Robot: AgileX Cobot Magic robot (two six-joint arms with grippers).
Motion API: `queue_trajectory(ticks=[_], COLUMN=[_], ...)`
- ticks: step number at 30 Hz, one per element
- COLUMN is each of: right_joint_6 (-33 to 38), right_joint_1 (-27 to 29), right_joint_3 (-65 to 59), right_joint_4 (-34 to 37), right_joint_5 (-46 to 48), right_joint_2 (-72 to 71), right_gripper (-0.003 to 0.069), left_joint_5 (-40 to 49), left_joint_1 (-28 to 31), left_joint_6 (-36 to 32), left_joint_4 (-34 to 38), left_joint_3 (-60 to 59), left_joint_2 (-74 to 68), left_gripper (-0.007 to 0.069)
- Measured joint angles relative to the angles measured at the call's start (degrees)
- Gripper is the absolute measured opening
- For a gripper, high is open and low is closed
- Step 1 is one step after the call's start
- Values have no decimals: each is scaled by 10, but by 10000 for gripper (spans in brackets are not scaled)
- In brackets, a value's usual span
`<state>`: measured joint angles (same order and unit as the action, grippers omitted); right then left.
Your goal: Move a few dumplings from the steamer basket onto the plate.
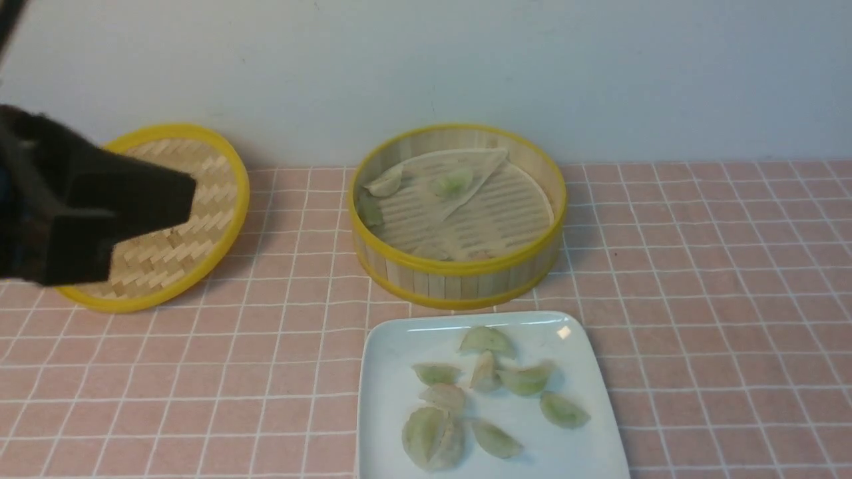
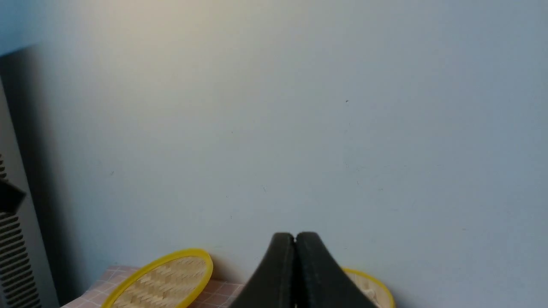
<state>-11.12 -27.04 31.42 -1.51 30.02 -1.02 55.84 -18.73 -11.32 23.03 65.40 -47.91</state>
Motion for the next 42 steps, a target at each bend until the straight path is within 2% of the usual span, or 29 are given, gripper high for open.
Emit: queue_trajectory(ticks=[6,11,19,25,30,33,36,41,42], right_joint_6=[0,1,1,1,1,1,1,1,1], right_joint_1=[0,0,0,0,0,0,0,0,0], right_joint_3=[-2,-2,-2,-2,-2,-2,-2,-2,-2], right_joint_4=[0,0,0,0,0,0,0,0,0], right_joint_5=[-1,-1,-1,-1,-1,-1,-1,-1,-1], right_joint_2=[0,0,0,0,0,0,0,0,0], right_gripper=[-15,-15,-15,-15,-15,-15,-15,-15,-15], left_joint_5=[-52,-44,26,16,-83,-220,-288,-332,-332], left_joint_1=[0,0,0,0,4,41,75,152,152], left_joint_6=[-9,-9,-9,-37,-55,-33,-16,-8,-8], left_joint_4=[10,24,33,9,-51,-128,-163,-172,-172], left_joint_3=[-99,-151,-168,-168,-195,-293,-387,-551,-551], left_joint_2=[133,202,232,232,241,291,347,459,459], left_gripper=[-6,-6,-6,-6,-6,-6,-6,-6,-6])
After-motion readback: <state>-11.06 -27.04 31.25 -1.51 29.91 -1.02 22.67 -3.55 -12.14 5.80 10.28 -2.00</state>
